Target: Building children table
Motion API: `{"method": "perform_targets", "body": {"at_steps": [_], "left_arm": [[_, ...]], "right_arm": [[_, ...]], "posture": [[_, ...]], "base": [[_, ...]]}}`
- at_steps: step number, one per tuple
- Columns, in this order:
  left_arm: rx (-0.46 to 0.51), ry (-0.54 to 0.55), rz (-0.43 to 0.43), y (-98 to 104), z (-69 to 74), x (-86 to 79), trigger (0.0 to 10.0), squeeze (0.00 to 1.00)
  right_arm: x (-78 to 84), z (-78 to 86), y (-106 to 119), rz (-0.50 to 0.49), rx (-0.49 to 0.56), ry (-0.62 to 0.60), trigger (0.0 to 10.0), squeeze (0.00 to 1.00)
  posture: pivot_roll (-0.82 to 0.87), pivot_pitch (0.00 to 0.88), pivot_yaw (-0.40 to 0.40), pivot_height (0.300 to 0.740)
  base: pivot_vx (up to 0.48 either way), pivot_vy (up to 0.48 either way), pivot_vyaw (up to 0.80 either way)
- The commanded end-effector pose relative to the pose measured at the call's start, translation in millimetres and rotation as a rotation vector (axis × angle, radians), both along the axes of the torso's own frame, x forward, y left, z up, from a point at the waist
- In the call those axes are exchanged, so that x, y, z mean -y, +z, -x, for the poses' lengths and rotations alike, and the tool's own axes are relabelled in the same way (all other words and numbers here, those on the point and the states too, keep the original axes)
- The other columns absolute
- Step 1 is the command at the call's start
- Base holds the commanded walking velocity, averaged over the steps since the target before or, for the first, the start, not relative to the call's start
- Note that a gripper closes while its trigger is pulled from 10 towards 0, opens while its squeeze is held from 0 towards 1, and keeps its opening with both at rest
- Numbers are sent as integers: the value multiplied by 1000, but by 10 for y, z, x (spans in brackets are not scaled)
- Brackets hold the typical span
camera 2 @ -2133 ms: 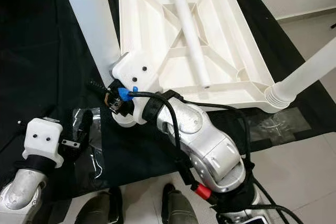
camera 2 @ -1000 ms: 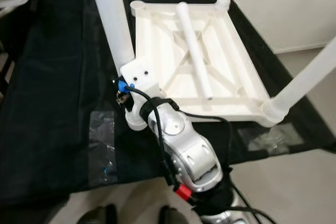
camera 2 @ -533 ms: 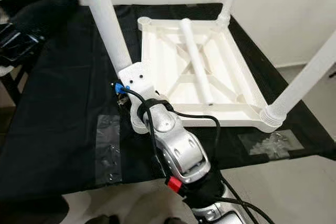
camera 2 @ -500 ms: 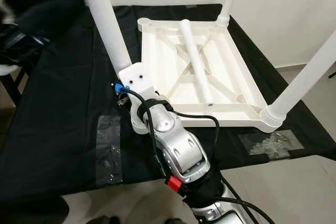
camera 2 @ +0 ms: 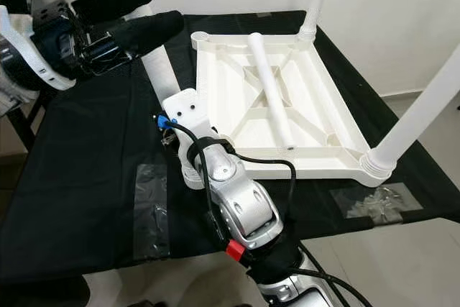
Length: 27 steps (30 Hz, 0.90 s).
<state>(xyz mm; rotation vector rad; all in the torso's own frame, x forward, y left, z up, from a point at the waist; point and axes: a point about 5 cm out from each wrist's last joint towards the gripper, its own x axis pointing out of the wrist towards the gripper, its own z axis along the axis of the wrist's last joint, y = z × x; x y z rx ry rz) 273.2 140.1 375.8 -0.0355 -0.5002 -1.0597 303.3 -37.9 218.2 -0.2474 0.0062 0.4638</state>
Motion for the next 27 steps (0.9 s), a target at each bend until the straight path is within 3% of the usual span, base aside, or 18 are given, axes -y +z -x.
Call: {"method": "perform_targets", "body": {"at_steps": [1, 3, 5, 10, 13, 14, 17, 18, 21, 23, 27], "left_arm": [[-27, 22, -13, -28, -51, 7, 10000, 0], [-34, 1, -37, -37, -56, 16, 10000, 0], [-47, -64, -112, -104, 3, -5, 10000, 0], [-52, -82, -150, -152, 48, -67, 10000, 0], [-49, -64, -88, -113, 89, -204, 10000, 0], [-37, -52, -8, -48, 145, -323, 10000, 0], [-34, -51, 8, -35, 160, -347, 10000, 0], [-24, -56, 55, -25, 197, -378, 10000, 0], [-22, -35, 84, -39, 198, -408, 10000, 0], [-23, -20, 87, -48, 192, -421, 10000, 0], [-45, 28, 115, -130, 122, -399, 10000, 0]], "right_arm": [[133, -35, -284, 65, -110, -74, 10000, 0], [140, -35, -282, 65, -107, -77, 10000, 0], [150, -40, -276, 60, -101, -86, 10000, 0], [162, -51, -267, 46, -93, -95, 10000, 0], [246, -145, -120, -1, -23, -126, 10000, 0], [391, -264, 96, -51, 71, -173, 10000, 0], [428, -288, 147, -60, 92, -184, 10000, 0], [551, -358, 308, -88, 154, -223, 10000, 0], [621, -388, 464, -125, 220, -232, 10000, 0], [629, -389, 517, -141, 245, -226, 10000, 0], [510, -340, 712, -221, 335, -84, 10000, 0]], "posture": [[22, 144, 9, 740], [20, 145, 12, 740], [21, 147, 16, 740], [21, 146, 18, 740], [21, 138, 20, 740], [19, 127, 19, 740], [19, 127, 19, 740], [18, 107, 14, 740], [19, 94, 13, 740], [19, 94, 13, 740], [21, 65, 13, 740]], "base": [[0, 0, 0], [0, 0, 0], [0, 0, 0], [0, 0, 0], [0, 0, 0], [0, 0, 0], [0, 0, 0], [0, 0, 0], [0, 0, 0], [0, 0, 0], [0, 0, 0]]}}
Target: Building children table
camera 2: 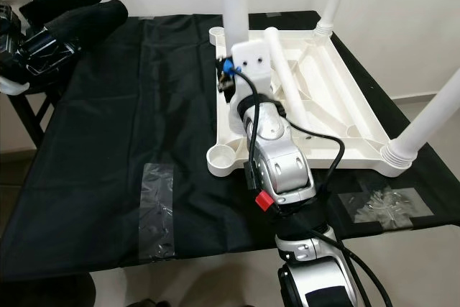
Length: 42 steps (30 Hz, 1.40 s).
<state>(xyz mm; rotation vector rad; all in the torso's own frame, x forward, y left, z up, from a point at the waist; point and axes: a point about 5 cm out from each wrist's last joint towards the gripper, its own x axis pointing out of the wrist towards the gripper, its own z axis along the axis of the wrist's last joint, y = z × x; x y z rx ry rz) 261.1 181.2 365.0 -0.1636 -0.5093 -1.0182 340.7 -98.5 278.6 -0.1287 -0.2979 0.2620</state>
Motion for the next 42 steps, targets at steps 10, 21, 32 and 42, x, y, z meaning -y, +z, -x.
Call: {"method": "perform_targets", "body": {"at_steps": [10, 21, 32, 42], "left_arm": [[-19, 38, 51, -84, -75, 171, 10000, 0], [11, 6, 26, -85, -34, 245, 10000, 0], [47, 39, -34, -113, -19, 364, 10000, 0], [70, 36, -7, -96, -6, 392, 0, 0]], "right_arm": [[-338, 281, 181, 138, 166, 516, 10000, 0], [-271, 348, 43, 281, 149, 649, 10000, 0], [-307, 335, -37, 324, 130, 663, 10000, 0], [-346, 318, -81, 330, 116, 661, 10000, 0]], "posture": [[18, 35, 11, 740], [16, 16, 16, 740], [15, 9, 15, 740], [14, 5, 13, 740]], "base": [[0, 0, 0], [0, 0, 0], [0, 0, 0], [0, 0, 0]]}}
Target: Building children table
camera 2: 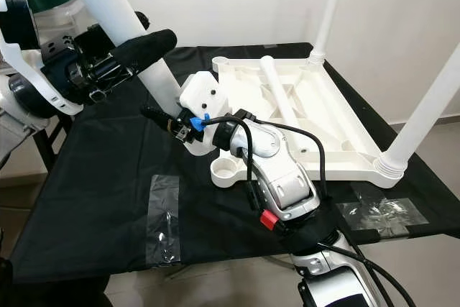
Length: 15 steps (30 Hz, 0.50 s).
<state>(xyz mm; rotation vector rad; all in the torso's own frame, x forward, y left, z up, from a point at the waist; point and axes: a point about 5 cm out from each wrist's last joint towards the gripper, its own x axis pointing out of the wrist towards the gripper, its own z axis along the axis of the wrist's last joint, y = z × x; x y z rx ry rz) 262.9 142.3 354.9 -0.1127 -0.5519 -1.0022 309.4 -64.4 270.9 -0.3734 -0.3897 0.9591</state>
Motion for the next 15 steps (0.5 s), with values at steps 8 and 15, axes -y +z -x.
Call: {"method": "perform_targets", "body": {"at_steps": [8, 15], "left_arm": [[51, 37, -24, 56, -11, -41, 0, 0], [47, -98, -131, 40, 28, 25, 0, 0]], "right_arm": [[-5, -12, -4, -31, -10, 6, 10000, 0], [33, 54, 32, -58, -82, 134, 10000, 1000]], "posture": [[13, 4, 13, 740], [17, 0, 10, 740]], "base": [[0, 0, 0], [0, 0, 0]]}}
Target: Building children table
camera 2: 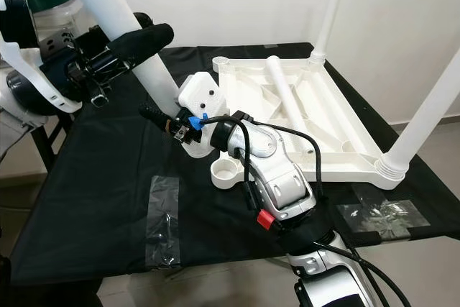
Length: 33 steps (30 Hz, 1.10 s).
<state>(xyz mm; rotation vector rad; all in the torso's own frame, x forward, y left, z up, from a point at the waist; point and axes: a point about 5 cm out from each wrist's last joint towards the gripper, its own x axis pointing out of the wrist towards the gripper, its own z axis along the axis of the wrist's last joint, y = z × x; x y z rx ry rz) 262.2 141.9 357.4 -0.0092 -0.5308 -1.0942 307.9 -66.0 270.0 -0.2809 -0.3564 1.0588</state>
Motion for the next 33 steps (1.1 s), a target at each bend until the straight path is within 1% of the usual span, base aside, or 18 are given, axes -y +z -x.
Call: {"method": "perform_targets", "body": {"at_steps": [1, 3, 4, 6, 7, 8, 9, 10, 11, 12, 13, 14, 15, 17, 20, 23, 27, 33], "left_arm": [[1, -70, -44, 9, 32, 37, 0, 0], [-10, -154, -83, 0, 79, 80, 0, 0], [-10, -154, -83, 0, 79, 80, 0, 0], [-25, -263, -202, -59, 151, 181, 0, 0], [-25, -263, -202, -59, 151, 181, 0, 0], [-30, -305, -243, -90, 172, 231, 0, 0], [-30, -305, -243, -90, 172, 231, 0, 0], [-33, -343, -265, -106, 181, 285, 0, 0], [-33, -343, -265, -106, 181, 285, 0, 0], [-26, -389, -283, -108, 189, 353, 0, 0], [-20, -428, -293, -100, 196, 415, 0, 0], [-12, -458, -301, -85, 205, 469, 0, 0], [-12, -458, -301, -85, 205, 469, 0, 0], [6, -510, -315, -41, 237, 562, 0, 0], [18, -528, -319, -11, 254, 610, 0, 0], [37, -546, -321, 48, 270, 665, 0, 0], [56, -546, -299, 88, 265, 664, 0, 0], [59, -547, -296, 92, 259, 661, 0, 0]], "right_arm": [[30, 58, 53, -24, -14, 67, 10000, 1000], [52, 96, 61, -2, -18, 137, 10000, 1000], [52, 96, 61, -2, -18, 137, 10000, 1000], [70, 179, 81, 36, -21, 263, 10000, 1000], [70, 179, 81, 36, -21, 263, 10000, 1000], [76, 208, 92, 46, -24, 307, 10000, 1000], [76, 208, 92, 46, -24, 307, 10000, 1000], [73, 223, 91, 71, -26, 339, 10000, 1000], [73, 223, 91, 71, -26, 339, 10000, 1000], [60, 266, 37, 133, -50, 407, 10000, 749], [55, 296, -17, 185, -78, 459, 10000, 212], [51, 317, -65, 228, -98, 495, 10000, 0], [51, 317, -65, 228, -98, 495, 10000, 0], [30, 317, -151, 284, -148, 520, 10000, 0], [7, 324, -172, 289, -161, 535, 10000, 0], [-30, 326, -182, 269, -172, 554, 10000, 0], [-56, 290, -201, 222, -172, 517, 10000, 0], [-74, 279, -216, 214, -178, 506, 10000, 0]], "posture": [[17, 0, 10, 740], [17, 0, 10, 740], [17, 0, 10, 740], [14, 0, 14, 740], [14, 0, 14, 740], [15, 0, 12, 740], [15, 0, 12, 740], [14, 0, 11, 740], [14, 0, 11, 740], [11, 0, 0, 740], [10, 0, -4, 740], [9, 0, -6, 740], [9, 0, -6, 740], [2, 0, -7, 740], [1, 0, -8, 740], [2, 0, -10, 740], [3, 0, -8, 740], [2, 0, -4, 740]], "base": [[0, 0, 0], [0, 0, 0], [0, 0, 0], [0, 0, 0], [0, 0, 0], [0, 0, 0], [0, 0, 0], [0, 0, 0], [0, 0, 0], [0, 0, 0], [0, 0, 0], [0, 0, 0], [0, 0, 0], [0, 0, 0], [0, 0, 0], [0, 0, 0], [0, 0, 0], [0, 0, 0]]}}
